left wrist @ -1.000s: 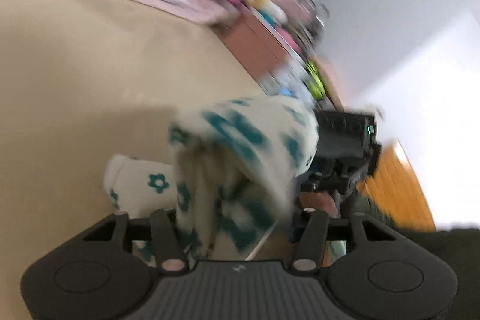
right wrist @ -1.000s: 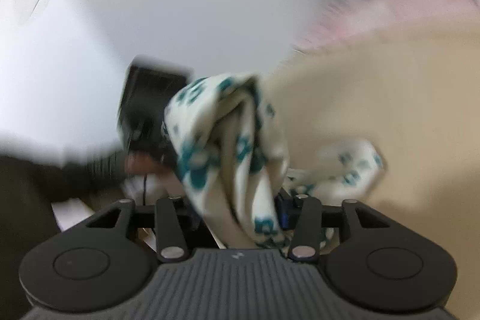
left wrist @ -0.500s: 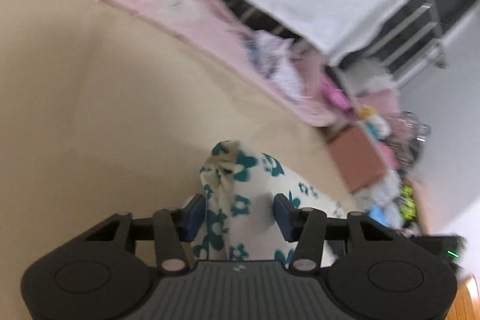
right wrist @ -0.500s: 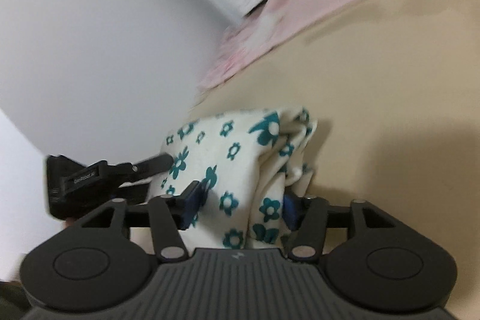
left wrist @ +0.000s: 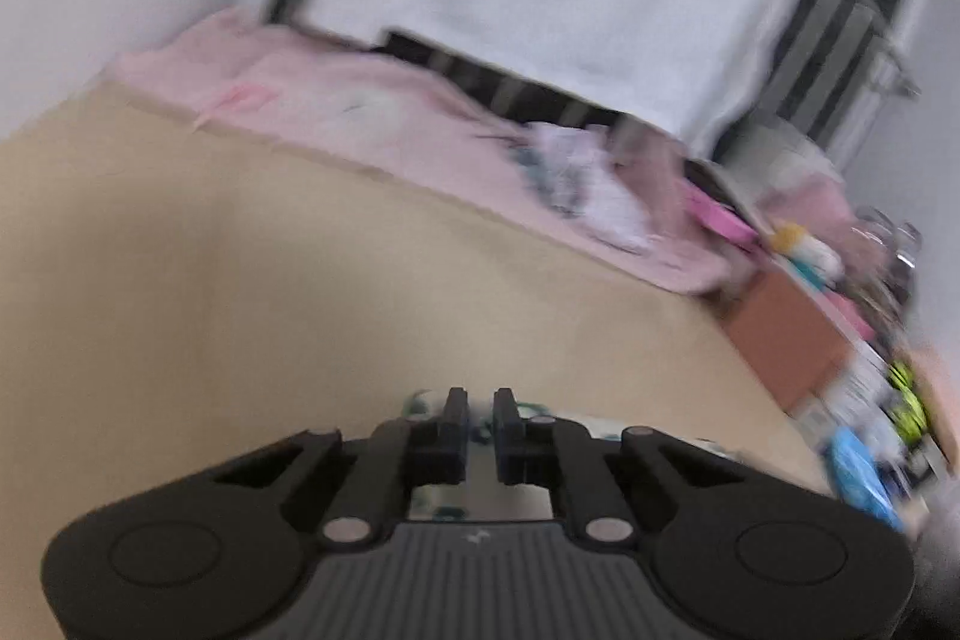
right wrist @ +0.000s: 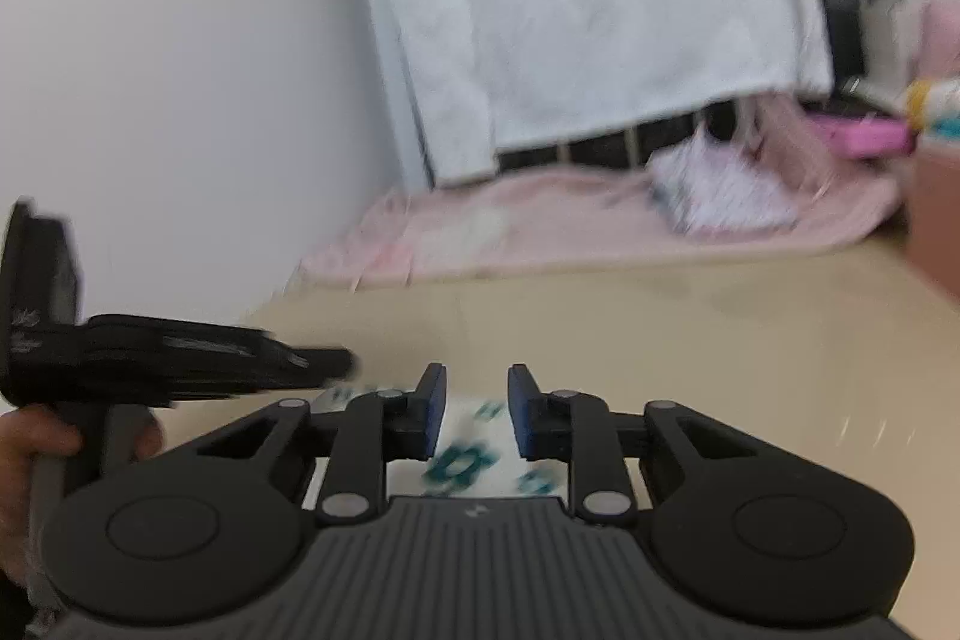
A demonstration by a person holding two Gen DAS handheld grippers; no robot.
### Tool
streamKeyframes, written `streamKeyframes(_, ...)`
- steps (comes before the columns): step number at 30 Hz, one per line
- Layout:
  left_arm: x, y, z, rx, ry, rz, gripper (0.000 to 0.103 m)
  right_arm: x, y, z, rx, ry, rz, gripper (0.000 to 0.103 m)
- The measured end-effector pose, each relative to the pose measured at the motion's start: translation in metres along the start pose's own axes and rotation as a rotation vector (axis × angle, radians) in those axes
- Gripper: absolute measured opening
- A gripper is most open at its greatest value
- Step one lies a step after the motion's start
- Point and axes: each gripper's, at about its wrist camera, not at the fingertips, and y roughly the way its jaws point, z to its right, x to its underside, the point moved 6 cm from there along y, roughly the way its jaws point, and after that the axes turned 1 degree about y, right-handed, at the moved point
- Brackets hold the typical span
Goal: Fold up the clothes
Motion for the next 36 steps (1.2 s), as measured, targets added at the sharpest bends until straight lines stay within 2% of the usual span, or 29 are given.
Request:
streamKeyframes(1, 0.002, 0.003, -0.008, -0.035, -0.017, 0.003, 0.007, 0.010, 0.012, 0.003, 0.019, 0.017, -0.039, 0.012)
streamKeyframes(3, 0.004, 0.005, -0.023, -0.084, -0.051, -0.002, 0.005, 0.021, 0.015, 0.014, 0.023, 0.083, -0.049, 0.010)
streamKeyframes(5, 0.003, -0.002, -0.031, -0.067, -0.102, -0.008, 0.008, 0.019, 0.006, 0.017, 0.022, 0.124, -0.037, 0.010)
streamKeyframes(6, 0.001, -0.013, -0.035, -0.053, -0.119, 0.014, 0.011, 0.017, 0.002, 0.019, 0.021, 0.143, -0.031, 0.012)
streamKeyframes(8, -0.006, -0.038, -0.024, -0.028, -0.077, 0.094, 0.015, 0.010, -0.022, 0.017, 0.015, 0.163, 0.037, 0.021)
streamKeyframes(10, -0.010, -0.058, -0.005, -0.004, -0.003, 0.161, 0.033, 0.004, -0.042, 0.020, 0.024, 0.174, 0.092, 0.071)
streamKeyframes(12, -0.005, -0.064, 0.023, 0.024, 0.110, 0.177, 0.035, 0.006, -0.058, 0.023, 0.032, 0.187, 0.115, 0.080)
streamKeyframes(14, 0.008, -0.058, 0.046, 0.065, 0.210, 0.170, 0.035, 0.017, -0.062, 0.018, -0.035, 0.220, 0.093, 0.080)
streamKeyframes(15, 0.015, -0.054, 0.052, 0.071, 0.238, 0.153, 0.035, 0.022, -0.060, 0.015, -0.032, 0.222, 0.081, 0.080)
streamKeyframes(18, 0.035, -0.037, 0.058, 0.057, 0.263, 0.078, 0.026, 0.035, -0.051, 0.007, 0.022, 0.213, 0.059, 0.079)
streamKeyframes(20, 0.047, -0.037, 0.057, 0.055, 0.294, 0.095, 0.026, 0.039, -0.047, 0.009, 0.066, 0.223, 0.068, 0.075)
streamKeyframes(21, 0.051, -0.038, 0.056, 0.047, 0.314, 0.105, 0.026, 0.040, -0.043, 0.013, 0.066, 0.260, 0.059, 0.063)
streamKeyframes(22, 0.055, -0.039, 0.053, 0.037, 0.324, 0.109, 0.026, 0.042, -0.039, 0.017, 0.038, 0.301, 0.043, 0.057)
streamKeyframes(24, 0.061, -0.042, 0.047, 0.033, 0.298, 0.116, 0.026, 0.046, -0.034, 0.022, -0.023, 0.375, 0.022, 0.054)
streamKeyframes(25, 0.063, -0.045, 0.044, 0.033, 0.281, 0.119, 0.026, 0.048, -0.033, 0.024, -0.050, 0.406, 0.021, 0.039)
streamKeyframes(27, 0.061, -0.044, 0.044, 0.034, 0.264, 0.120, 0.026, 0.052, -0.030, 0.033, -0.141, 0.536, -0.027, 0.029)
streamKeyframes(32, 0.058, -0.038, 0.052, 0.025, 0.292, 0.142, 0.027, 0.058, -0.026, 0.056, -0.271, 0.810, -0.100, 0.025)
streamKeyframes(34, 0.055, -0.042, 0.049, 0.031, 0.282, 0.153, 0.029, 0.059, -0.024, 0.056, -0.267, 0.799, -0.108, 0.025)
streamKeyframes(35, 0.053, -0.045, 0.047, 0.035, 0.272, 0.158, 0.029, 0.055, -0.027, 0.053, -0.234, 0.753, -0.100, 0.026)
streamKeyframes(36, 0.051, -0.049, 0.045, 0.039, 0.262, 0.163, 0.031, 0.051, -0.031, 0.048, -0.195, 0.700, -0.090, 0.032)
